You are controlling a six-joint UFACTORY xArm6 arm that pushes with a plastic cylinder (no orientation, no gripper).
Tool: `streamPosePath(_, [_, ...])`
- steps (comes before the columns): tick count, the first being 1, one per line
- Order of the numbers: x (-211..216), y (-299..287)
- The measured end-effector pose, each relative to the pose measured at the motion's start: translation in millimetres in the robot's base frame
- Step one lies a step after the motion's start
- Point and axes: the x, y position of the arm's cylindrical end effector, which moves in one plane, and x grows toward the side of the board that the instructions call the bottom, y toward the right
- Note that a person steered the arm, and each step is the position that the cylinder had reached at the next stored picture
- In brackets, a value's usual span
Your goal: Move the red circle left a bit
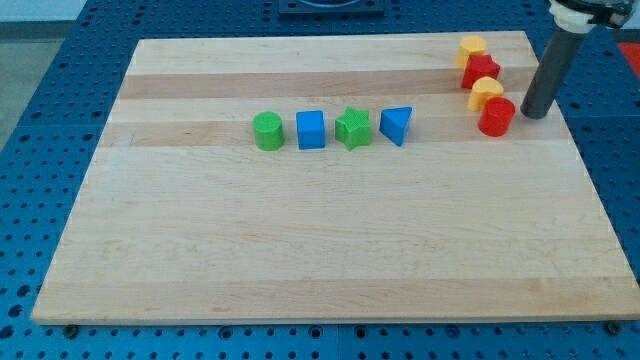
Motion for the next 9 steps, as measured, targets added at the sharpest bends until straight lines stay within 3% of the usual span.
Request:
streamPosePath(1, [16, 0])
streamPosePath(9, [17, -23])
